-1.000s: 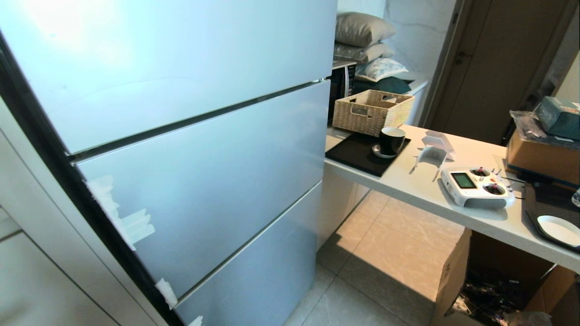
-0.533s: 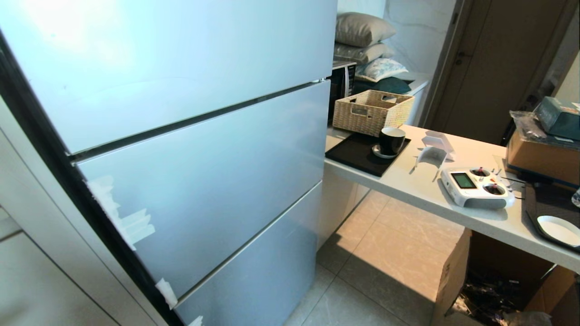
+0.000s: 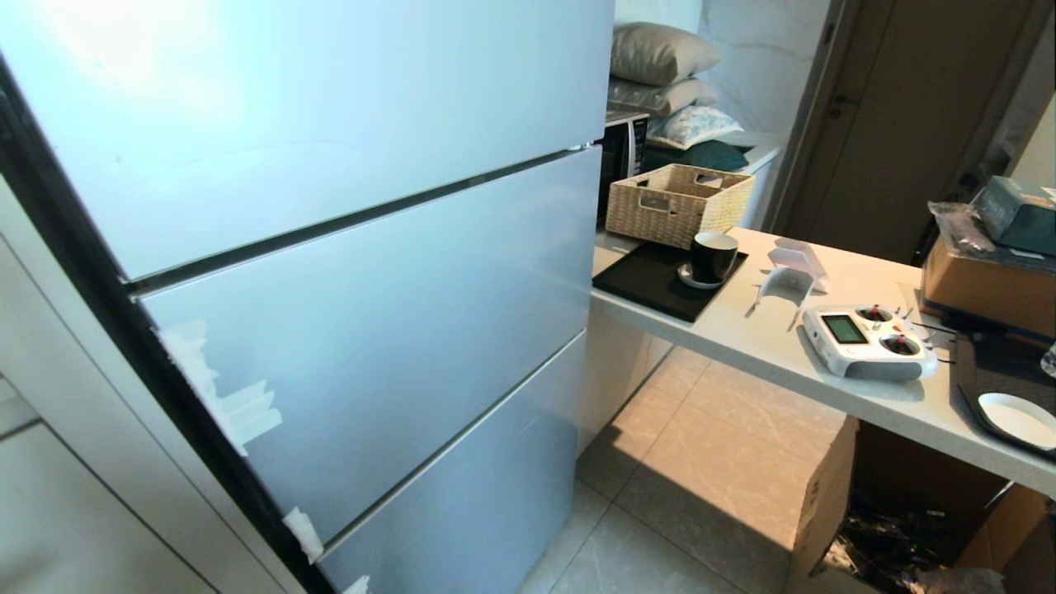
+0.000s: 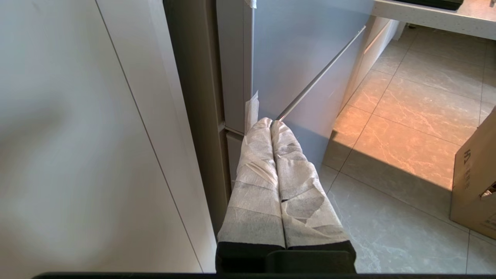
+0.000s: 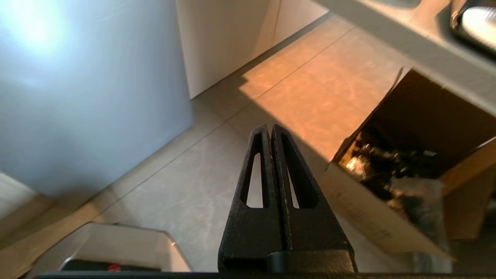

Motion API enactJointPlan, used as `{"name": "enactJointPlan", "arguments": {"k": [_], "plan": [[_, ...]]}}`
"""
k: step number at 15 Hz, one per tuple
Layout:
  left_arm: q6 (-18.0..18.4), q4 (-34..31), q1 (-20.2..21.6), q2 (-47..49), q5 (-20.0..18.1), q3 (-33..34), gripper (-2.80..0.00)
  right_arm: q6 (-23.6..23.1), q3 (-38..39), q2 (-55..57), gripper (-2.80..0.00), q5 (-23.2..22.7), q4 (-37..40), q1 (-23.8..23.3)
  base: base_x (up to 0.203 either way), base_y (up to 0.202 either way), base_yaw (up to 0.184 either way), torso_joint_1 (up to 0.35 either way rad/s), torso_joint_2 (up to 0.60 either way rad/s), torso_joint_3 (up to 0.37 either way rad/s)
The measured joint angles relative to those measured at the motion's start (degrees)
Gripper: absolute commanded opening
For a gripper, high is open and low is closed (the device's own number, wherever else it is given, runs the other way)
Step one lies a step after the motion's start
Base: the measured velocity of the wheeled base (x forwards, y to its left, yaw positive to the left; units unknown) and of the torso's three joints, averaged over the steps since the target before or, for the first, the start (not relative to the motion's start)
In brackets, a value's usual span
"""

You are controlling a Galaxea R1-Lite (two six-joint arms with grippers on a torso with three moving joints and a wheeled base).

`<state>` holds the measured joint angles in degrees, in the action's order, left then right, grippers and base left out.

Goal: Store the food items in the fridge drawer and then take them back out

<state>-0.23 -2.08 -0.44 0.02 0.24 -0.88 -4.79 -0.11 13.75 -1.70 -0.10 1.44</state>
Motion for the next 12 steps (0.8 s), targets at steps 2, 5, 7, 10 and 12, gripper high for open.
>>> {"name": "enactJointPlan", "arguments": {"k": [2, 5, 7, 10, 12], "plan": [[0.0, 0.0, 0.0, 0.0, 0.0, 0.0, -2.80, -1.0, 0.0, -3.0, -2.80, -0.5, 0.1, -0.8, 0.000, 0.000, 0.000, 0.000, 0.00, 0.000], [0.0, 0.0, 0.0, 0.0, 0.0, 0.0, -2.80, -1.4, 0.0, -10.0, -2.80, -0.6, 0.1, -1.1, 0.000, 0.000, 0.000, 0.000, 0.00, 0.000], [0.0, 0.0, 0.0, 0.0, 0.0, 0.0, -2.80, 0.5, 0.0, -12.2, -2.80, -0.4, 0.0, -1.1, 0.000, 0.000, 0.000, 0.000, 0.00, 0.000], [0.0, 0.1, 0.0, 0.0, 0.0, 0.0, -2.80, 2.2, 0.0, -13.5, -2.80, -0.1, -0.1, -1.1, 0.000, 0.000, 0.000, 0.000, 0.00, 0.000], [0.0, 0.1, 0.0, 0.0, 0.0, 0.0, -2.80, 2.2, 0.0, -13.7, -2.80, -0.1, 0.0, -1.1, 0.000, 0.000, 0.000, 0.000, 0.00, 0.000]]}}
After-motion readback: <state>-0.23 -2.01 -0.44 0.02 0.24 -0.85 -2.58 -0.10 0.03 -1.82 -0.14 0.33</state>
